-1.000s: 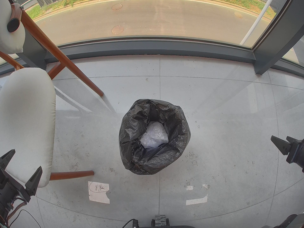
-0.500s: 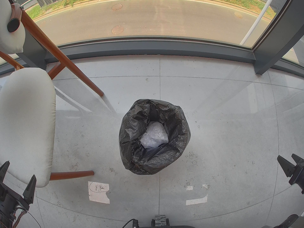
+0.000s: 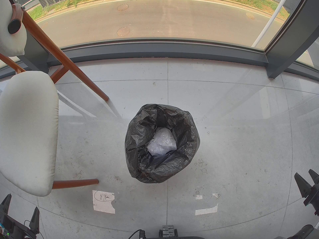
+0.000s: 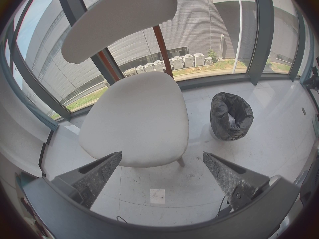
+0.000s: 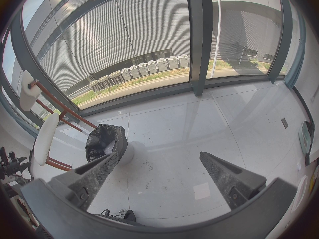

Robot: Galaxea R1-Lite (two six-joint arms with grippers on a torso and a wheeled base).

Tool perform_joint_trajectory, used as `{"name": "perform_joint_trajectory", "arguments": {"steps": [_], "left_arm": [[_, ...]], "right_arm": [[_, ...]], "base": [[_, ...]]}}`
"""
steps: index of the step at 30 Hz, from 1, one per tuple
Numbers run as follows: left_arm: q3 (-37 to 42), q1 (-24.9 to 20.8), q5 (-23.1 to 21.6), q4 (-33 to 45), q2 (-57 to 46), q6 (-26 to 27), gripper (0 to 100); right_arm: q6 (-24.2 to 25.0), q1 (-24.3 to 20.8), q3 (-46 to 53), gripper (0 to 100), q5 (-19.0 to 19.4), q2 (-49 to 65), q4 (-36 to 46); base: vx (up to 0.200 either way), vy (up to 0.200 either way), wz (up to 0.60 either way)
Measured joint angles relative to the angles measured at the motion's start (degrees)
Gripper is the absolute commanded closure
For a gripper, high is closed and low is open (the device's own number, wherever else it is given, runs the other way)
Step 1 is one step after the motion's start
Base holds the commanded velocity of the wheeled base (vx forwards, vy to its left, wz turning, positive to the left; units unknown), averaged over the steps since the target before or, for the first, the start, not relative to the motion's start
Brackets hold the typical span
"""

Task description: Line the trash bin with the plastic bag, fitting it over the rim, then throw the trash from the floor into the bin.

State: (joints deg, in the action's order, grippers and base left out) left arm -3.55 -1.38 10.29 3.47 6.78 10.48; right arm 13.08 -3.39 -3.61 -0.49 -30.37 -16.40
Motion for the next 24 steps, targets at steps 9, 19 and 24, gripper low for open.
{"name": "perform_joint_trajectory", "arguments": {"steps": [9,19,24], "left_arm": [[0.30,1.17,-4.85,0.05,-5.16,-1.78,0],[1.07,1.27,-7.31,-1.23,-6.03,-5.29,0],[1.34,1.27,-7.97,-1.54,-6.07,-8.08,0]], "right_arm": [[-0.85,0.48,2.43,0,0.05,8.27,0.96],[-4.90,1.91,2.65,0,1.66,20.35,12.73],[-7.31,2.68,2.29,0,1.46,25.97,17.79]], "base": [[0.000,0.000,0.00],[0.000,0.000,0.00],[0.000,0.000,0.00]]}}
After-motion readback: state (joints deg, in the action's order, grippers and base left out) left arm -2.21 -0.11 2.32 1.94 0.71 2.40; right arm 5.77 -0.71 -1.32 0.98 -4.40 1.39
